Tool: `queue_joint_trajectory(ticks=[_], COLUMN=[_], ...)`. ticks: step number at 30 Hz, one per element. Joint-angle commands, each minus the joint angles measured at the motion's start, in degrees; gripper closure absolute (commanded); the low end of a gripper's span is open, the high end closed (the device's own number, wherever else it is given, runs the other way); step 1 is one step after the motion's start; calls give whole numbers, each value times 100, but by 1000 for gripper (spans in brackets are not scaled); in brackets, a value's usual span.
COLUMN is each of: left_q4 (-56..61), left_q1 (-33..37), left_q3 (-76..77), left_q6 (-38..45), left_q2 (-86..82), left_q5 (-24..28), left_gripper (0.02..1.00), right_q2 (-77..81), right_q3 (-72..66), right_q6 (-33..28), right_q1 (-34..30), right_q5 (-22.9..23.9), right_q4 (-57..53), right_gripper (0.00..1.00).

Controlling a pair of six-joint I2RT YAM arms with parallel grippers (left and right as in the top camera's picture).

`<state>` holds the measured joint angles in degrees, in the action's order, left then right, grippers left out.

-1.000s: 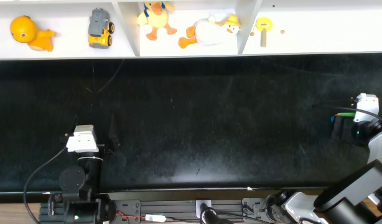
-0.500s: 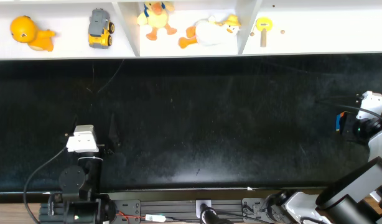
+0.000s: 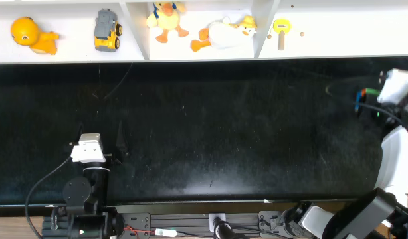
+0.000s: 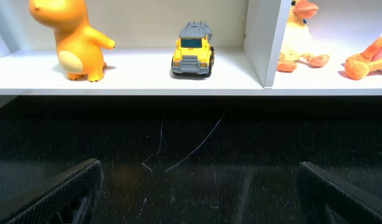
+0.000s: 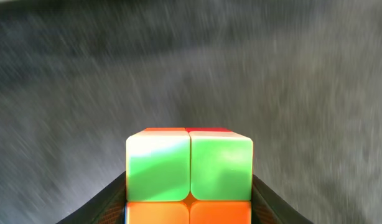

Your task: Store Toys

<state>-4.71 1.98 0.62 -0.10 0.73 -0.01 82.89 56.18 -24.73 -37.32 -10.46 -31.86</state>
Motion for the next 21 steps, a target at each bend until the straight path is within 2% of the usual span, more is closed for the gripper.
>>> queue_joint_trajectory(ticks=[1,6,19,20,21], left_q4=[-9,-9,-9,-9,-9], left_q1=[31,31,31,31,31], left_q3=[-17,-17,-17,-17,-17], left_q6=[-85,-85,-85,-83,-85], left_q2=[-57,-57,-57,-57,-57], left_q5=[46,46,46,46,46], left_gripper=[20,20,20,20,20], right_q2=[190,778,2527,2592,2645], right_q3=[1023,1840,3751,3838,3895], right_q6=[938,1316,1600,1602,1639], right_q1=[549,815,1410,1449,1484], right_q5=[-35,-2,149,149,151], right_q4=[109,216,-83,-127,-146], right_gripper=[492,481,459,404,279])
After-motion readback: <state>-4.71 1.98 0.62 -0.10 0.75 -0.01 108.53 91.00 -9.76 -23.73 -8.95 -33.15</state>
